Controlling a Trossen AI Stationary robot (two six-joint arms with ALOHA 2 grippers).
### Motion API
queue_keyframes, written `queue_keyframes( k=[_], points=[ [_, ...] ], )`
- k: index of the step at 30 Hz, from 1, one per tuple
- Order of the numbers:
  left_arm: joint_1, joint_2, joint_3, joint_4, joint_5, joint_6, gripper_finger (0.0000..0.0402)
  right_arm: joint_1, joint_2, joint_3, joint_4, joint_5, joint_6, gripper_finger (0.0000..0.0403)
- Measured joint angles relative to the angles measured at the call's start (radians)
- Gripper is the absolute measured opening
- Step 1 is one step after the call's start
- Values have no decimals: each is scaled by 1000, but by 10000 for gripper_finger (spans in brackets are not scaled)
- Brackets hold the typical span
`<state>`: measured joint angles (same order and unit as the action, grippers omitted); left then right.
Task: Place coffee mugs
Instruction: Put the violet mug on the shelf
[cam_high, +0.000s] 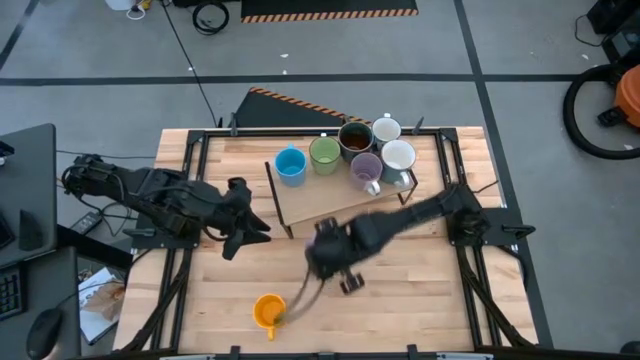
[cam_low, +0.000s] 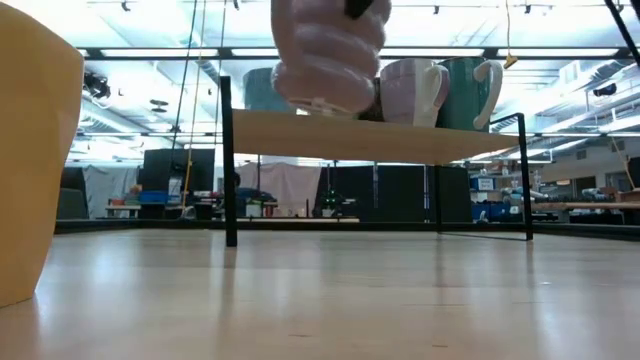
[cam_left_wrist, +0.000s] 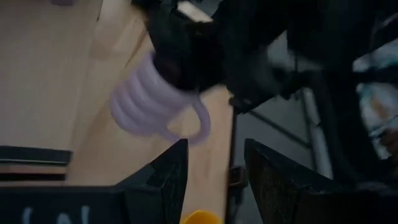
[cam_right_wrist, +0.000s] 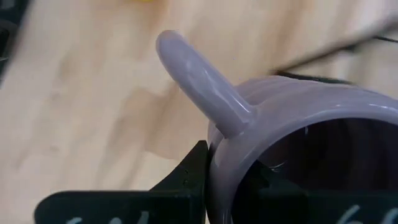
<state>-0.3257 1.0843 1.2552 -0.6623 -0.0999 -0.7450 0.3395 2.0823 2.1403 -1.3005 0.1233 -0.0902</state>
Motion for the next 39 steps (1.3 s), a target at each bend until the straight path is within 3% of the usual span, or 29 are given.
queue_keyframes(
  k=[5,17,29,39],
  points=[
    [42,1,0,-34,1,71,164,-94,-69,1,-4,49,-10,43],
    [157,2,0,-32,0,101,164,-240,-90,2,0,9,-116,43],
    [161,2,0,-28,-37,79,164,-305,-89,2,-35,-39,-262,49],
    [137,2,0,4,-37,68,164,-329,-89,2,-52,-84,-280,51]
  ],
)
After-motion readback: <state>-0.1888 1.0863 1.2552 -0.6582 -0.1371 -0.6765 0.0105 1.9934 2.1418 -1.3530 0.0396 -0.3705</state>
